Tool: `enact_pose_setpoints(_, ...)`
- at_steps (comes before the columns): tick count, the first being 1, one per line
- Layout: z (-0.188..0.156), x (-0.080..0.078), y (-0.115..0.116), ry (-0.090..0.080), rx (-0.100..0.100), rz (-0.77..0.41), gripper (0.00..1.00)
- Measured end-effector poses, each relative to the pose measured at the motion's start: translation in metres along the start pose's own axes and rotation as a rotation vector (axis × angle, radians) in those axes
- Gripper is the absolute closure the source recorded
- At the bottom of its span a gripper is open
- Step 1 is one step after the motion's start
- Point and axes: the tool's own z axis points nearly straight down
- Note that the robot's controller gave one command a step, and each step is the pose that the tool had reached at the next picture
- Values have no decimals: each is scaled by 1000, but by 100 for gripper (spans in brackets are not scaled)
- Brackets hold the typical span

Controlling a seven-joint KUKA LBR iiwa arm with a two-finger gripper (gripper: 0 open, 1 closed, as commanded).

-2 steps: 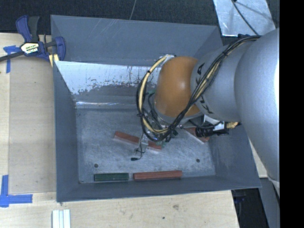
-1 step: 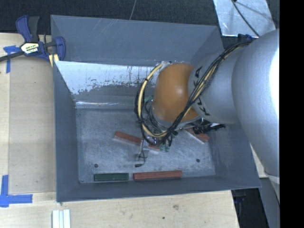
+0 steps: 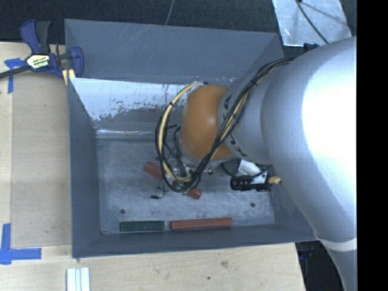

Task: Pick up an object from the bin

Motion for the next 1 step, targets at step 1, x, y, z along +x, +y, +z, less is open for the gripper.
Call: enact_pose_setpoints(1, 0, 0, 0, 0, 0, -1, 100)
